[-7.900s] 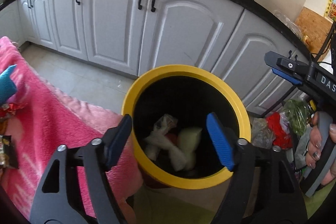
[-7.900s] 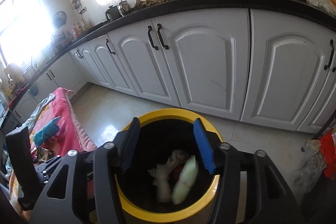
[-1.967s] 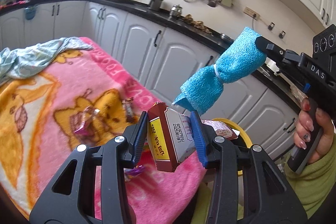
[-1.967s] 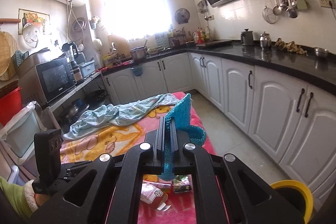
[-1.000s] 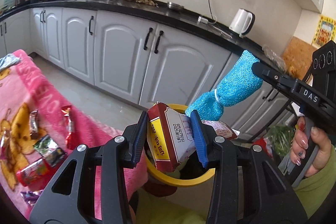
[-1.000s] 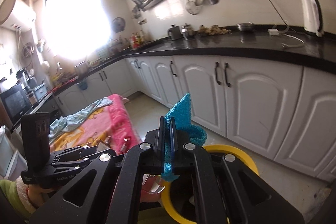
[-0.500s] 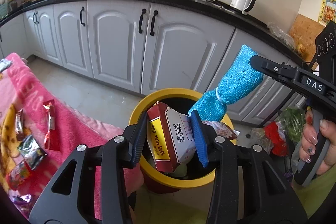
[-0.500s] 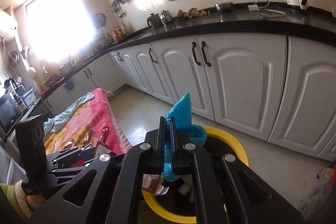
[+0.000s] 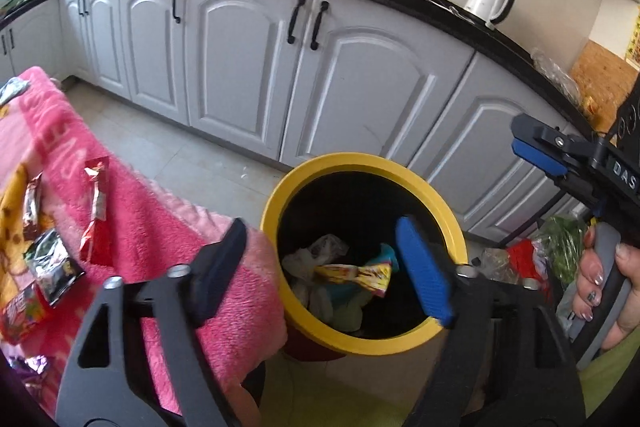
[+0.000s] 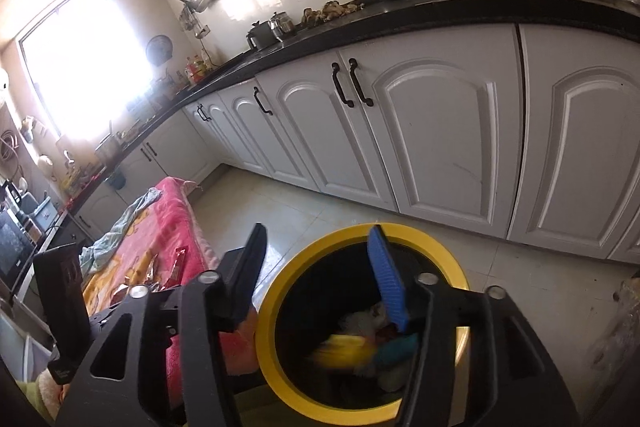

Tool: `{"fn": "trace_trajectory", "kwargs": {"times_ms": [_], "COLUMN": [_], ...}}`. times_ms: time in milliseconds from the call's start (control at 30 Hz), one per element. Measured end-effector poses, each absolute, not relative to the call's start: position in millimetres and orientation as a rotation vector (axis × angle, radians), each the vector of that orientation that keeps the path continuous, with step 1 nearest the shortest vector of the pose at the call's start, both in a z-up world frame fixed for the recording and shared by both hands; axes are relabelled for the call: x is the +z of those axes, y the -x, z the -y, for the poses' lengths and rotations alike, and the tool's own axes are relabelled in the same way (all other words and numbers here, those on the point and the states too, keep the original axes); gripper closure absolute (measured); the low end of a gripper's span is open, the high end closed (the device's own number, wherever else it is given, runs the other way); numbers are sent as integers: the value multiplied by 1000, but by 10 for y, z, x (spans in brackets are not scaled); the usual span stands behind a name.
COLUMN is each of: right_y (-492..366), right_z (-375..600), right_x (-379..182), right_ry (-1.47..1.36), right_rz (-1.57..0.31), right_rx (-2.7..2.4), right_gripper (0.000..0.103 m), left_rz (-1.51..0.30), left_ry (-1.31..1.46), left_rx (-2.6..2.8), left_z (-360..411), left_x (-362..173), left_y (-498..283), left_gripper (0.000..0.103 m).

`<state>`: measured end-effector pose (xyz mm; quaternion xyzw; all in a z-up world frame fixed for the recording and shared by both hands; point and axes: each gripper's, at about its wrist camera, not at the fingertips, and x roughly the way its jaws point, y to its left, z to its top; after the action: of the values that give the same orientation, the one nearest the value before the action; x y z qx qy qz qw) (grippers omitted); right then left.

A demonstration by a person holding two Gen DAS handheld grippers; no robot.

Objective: Collect trash
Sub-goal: 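Carry the white box and blue cloth over the yellow bin and open both tools, then move both tools back toward the candy wrappers on the blanket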

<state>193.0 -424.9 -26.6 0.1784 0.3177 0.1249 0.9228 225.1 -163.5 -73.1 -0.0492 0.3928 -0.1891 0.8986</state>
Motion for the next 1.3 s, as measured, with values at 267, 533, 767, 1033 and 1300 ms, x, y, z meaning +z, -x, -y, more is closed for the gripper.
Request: {"fn": "trace_trajectory", "kwargs": {"times_ms": [267, 533, 767, 1033, 1300], "right_y": [-1802, -1719, -1653, -1580, -1493], "right_z": [4131, 3945, 3680, 3396, 3084], "right_x": [-199, -149, -66, 24, 112], "right_ry": [-326, -266, -207, -140, -89], "right_rz": [-630, -622, -613, -599, -584], "right_rx": [233, 233, 273, 312, 372], "right_gripper": [26, 23, 23, 17, 16], "left_rz": [-780, -744, -705, -679, -652], "left_ry": [148, 199, 214, 237, 277], "left_rx": [-339, -292, -260, -227, -165], "left_z": [1374, 1069, 850, 593, 226], "left_x": [-611, -463, -349, -293, -229], "left_y": [-2166, -2050, -1905, -1736, -1599], "left_gripper": [11, 11, 11, 11, 11]}}
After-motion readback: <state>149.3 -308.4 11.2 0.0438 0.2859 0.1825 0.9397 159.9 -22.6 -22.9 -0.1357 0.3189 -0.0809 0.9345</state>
